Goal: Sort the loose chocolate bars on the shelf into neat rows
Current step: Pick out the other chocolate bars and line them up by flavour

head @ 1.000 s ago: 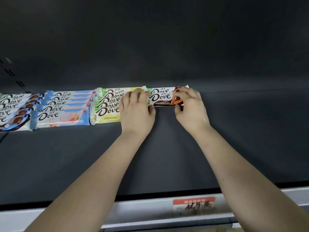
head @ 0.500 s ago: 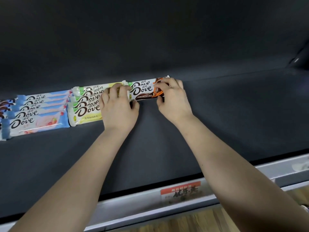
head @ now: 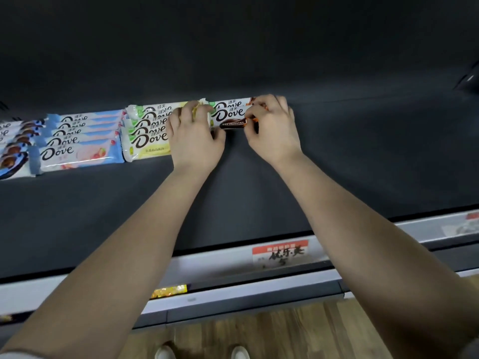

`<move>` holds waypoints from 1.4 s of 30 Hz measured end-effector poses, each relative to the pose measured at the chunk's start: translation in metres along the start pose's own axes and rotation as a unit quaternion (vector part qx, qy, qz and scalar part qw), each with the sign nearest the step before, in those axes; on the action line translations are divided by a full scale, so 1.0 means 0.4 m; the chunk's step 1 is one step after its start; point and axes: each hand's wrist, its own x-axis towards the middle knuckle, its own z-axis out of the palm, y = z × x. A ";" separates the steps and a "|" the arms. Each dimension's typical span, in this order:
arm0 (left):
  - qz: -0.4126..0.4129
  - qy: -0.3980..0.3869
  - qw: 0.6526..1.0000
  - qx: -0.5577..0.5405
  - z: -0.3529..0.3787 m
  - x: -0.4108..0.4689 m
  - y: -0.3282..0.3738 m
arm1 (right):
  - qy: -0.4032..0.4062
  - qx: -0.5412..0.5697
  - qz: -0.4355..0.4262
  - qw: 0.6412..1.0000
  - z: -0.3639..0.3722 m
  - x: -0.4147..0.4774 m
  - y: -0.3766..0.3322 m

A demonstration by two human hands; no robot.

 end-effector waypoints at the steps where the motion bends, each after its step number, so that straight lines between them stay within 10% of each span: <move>1: 0.003 0.003 1.000 -0.006 -0.004 -0.002 0.002 | -0.003 -0.010 -0.005 1.000 -0.003 -0.001 -0.002; 10: 0.011 0.024 0.997 -0.078 -0.089 -0.024 -0.059 | 0.036 -0.060 -0.136 0.988 -0.025 0.012 -0.119; 26: -0.132 0.140 0.981 -0.020 -0.536 -0.008 -0.627 | -0.021 0.113 -0.265 0.957 0.125 0.136 -0.824; 42: -0.246 0.041 0.967 0.046 -0.872 -0.158 -1.231 | -0.201 0.088 -0.325 0.920 0.390 0.070 -1.410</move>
